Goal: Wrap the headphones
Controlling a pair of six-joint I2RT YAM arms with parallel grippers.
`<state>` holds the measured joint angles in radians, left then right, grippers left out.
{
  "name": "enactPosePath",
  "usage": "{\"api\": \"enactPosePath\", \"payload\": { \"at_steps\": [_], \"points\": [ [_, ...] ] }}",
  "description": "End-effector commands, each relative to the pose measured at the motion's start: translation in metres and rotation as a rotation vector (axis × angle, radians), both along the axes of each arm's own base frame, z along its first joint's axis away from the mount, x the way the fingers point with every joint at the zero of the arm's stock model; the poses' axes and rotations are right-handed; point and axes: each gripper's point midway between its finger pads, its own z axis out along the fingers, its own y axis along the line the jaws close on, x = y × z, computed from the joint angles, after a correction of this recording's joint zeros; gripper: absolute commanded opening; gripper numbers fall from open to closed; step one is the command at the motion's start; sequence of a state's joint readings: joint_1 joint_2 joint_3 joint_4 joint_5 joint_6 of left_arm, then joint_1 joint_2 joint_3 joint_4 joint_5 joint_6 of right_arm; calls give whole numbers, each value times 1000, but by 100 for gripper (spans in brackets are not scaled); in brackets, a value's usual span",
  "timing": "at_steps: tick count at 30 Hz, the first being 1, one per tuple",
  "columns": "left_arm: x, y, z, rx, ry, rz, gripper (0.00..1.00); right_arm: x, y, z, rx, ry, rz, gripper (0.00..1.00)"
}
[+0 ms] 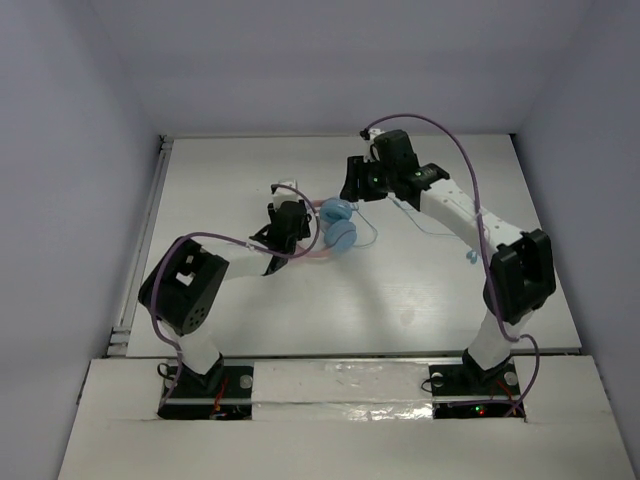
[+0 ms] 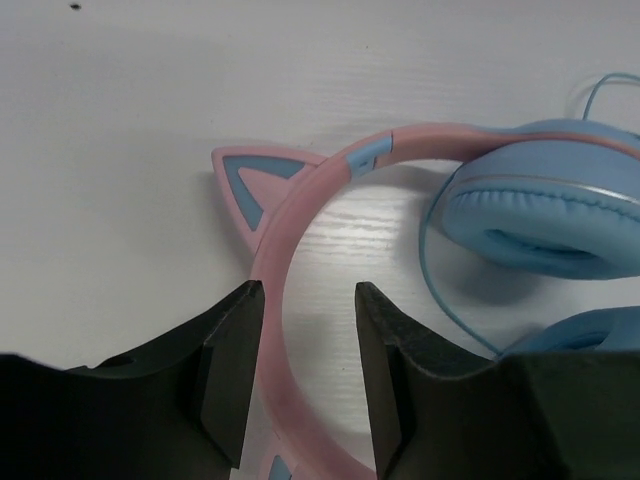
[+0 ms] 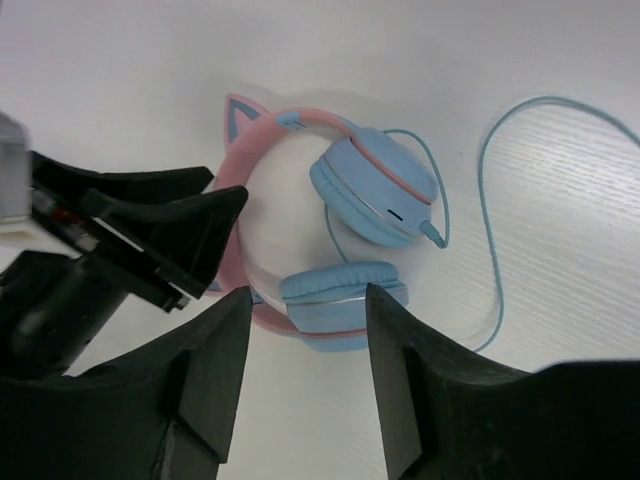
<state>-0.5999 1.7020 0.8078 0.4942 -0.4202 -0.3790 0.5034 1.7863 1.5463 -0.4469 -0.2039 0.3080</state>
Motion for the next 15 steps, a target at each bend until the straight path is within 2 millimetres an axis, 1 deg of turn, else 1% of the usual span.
{"api": "enactPosePath", "payload": {
  "at_steps": [1,2,6,7,10,12,13,14,15],
  "points": [
    [-2,-1,-6,-15,43,-2,38,12,-10,69,69,-209,-59,56],
    [-4,0,-10,-11,54,-1,38,11,-12,72,68,-220,-66,56],
    [-4,-2,-24,13,104,-3,35,7,-20,100,106,-293,-105,56],
    [-7,1,-29,27,124,7,34,3,-23,107,118,-306,-109,57],
    [-11,8,-31,31,131,33,34,-2,-27,115,127,-328,-117,57],
    [-15,12,-30,24,127,46,37,-5,-29,116,134,-336,-118,56],
    [-15,11,-26,3,113,50,39,-6,-29,117,138,-338,-116,56],
    [-15,10,-17,-20,93,48,45,-7,-28,113,137,-330,-112,56],
    [-19,12,-19,-27,92,46,47,-7,-27,113,140,-332,-110,57]
  ]
}}
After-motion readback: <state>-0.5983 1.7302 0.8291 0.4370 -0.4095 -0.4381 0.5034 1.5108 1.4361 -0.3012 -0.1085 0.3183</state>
